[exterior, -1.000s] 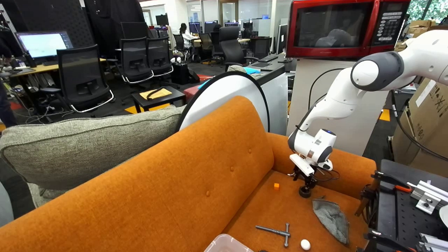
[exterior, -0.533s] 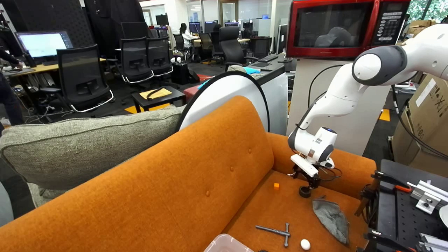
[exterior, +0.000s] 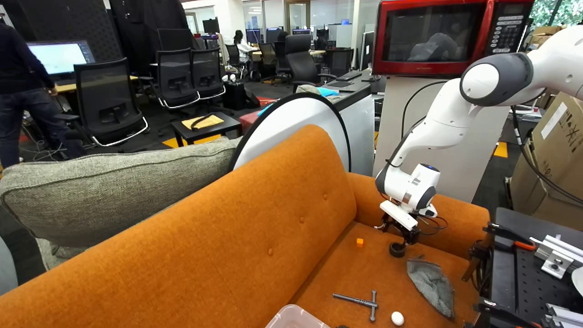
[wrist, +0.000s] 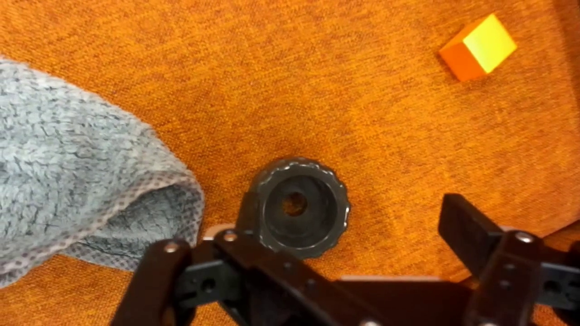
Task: Move the black ring on the right away from the T-shaped wrench tool
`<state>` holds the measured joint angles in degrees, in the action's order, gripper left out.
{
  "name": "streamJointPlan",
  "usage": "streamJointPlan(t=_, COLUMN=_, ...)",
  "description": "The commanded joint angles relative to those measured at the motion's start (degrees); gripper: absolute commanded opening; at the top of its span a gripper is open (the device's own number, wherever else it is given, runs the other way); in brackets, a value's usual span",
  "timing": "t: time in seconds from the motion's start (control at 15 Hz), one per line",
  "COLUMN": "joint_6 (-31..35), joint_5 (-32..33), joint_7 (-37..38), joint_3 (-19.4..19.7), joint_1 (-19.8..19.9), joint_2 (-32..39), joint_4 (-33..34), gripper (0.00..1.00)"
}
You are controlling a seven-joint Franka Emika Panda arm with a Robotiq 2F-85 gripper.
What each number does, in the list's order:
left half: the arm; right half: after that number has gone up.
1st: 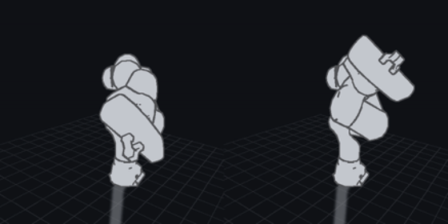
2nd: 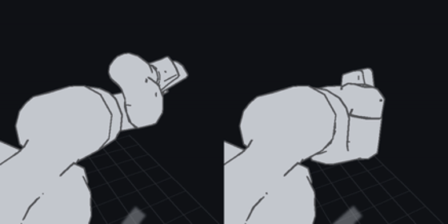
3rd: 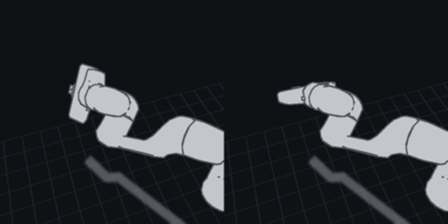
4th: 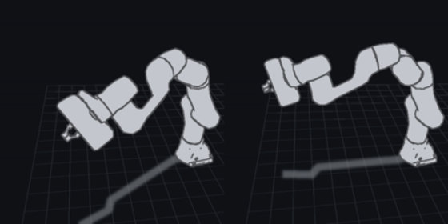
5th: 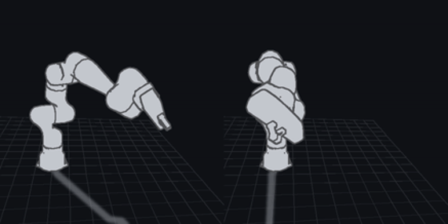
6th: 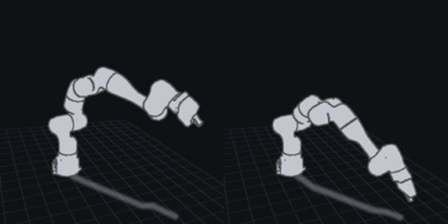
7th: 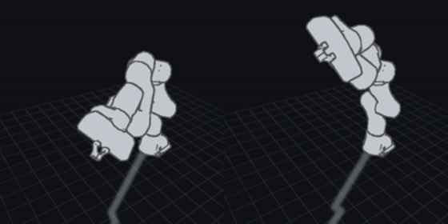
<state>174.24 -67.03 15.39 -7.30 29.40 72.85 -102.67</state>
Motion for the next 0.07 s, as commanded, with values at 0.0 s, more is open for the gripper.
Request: streamJointPlan(t=0.0, joint_6=0.0, joint_5=0.0, joint_7=0.0, joint_3=0.0, joint_1=0.0, joint_2=0.0, joint_4=0.0, gripper=1.0)
